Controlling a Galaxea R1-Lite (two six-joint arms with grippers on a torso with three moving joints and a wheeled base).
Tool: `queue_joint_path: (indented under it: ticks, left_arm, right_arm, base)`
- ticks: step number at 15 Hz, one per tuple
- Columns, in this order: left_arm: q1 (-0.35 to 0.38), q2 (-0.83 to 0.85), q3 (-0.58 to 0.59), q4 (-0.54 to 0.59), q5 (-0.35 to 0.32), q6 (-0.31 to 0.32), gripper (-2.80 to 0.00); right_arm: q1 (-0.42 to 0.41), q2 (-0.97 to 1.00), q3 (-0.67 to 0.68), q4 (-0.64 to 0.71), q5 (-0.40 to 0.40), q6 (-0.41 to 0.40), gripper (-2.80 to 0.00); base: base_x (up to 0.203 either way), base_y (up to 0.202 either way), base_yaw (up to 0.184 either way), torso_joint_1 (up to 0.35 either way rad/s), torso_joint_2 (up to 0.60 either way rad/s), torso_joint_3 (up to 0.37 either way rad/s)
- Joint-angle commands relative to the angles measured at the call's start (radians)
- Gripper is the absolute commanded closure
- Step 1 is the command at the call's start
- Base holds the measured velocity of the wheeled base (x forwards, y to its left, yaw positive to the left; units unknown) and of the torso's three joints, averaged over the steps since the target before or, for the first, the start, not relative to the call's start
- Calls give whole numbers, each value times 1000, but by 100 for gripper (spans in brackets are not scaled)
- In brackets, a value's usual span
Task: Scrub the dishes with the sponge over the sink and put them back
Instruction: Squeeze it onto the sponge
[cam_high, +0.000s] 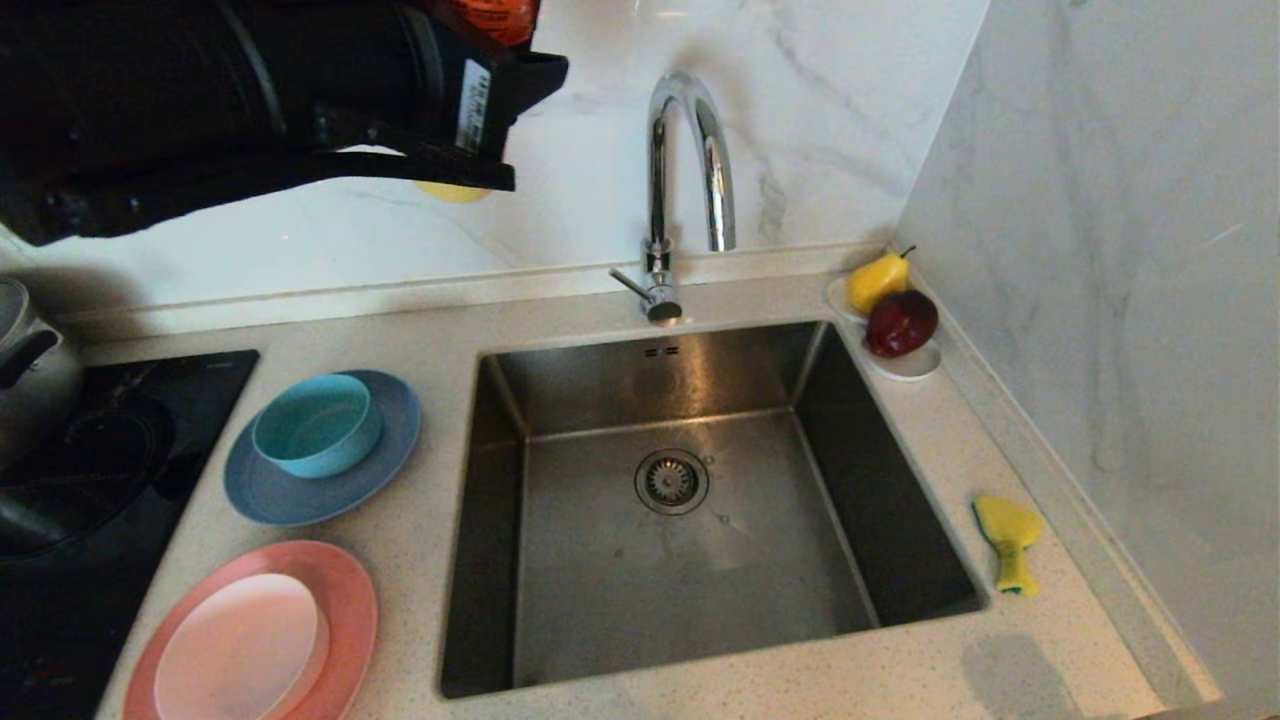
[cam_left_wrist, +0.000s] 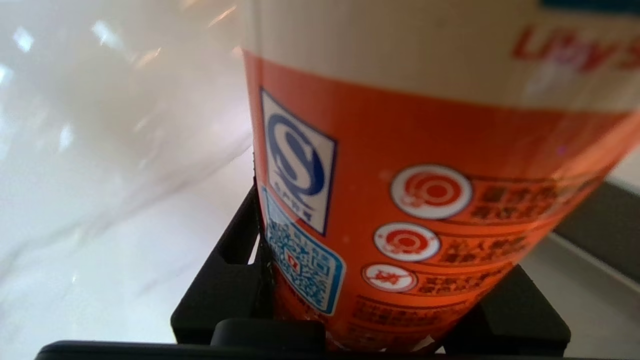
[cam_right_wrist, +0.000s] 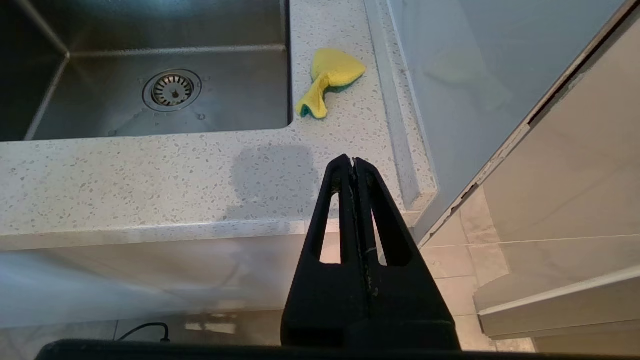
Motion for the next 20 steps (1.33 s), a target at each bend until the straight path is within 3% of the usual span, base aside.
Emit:
queue_joint_path:
  ticks: [1,7,10,13,20]
  left_arm:
    - [-37,79,-60,1,3,20,0]
    - [-168,251,-269,-17,108,103,0]
    - [-227,331,-325,-141,178,159,0]
    - [-275,397,-396,-168,223,207,0]
    - [-420,518,-420,-196,337,245,0]
  right_arm:
    - [2,0,0,0,0,0,0]
    - [1,0,-1,0,0,0,0]
    - [1,0,-1,0,0,0,0]
    - [1,0,-1,0,0,0,0]
    - [1,0,-1,0,0,0,0]
  base:
    - [0,0,0,0,0,0]
    - [0,0,0,0,0,0]
    - [0,0,0,0,0,0]
    - [0,0,0,0,0,0]
    - [0,0,0,0,0,0]
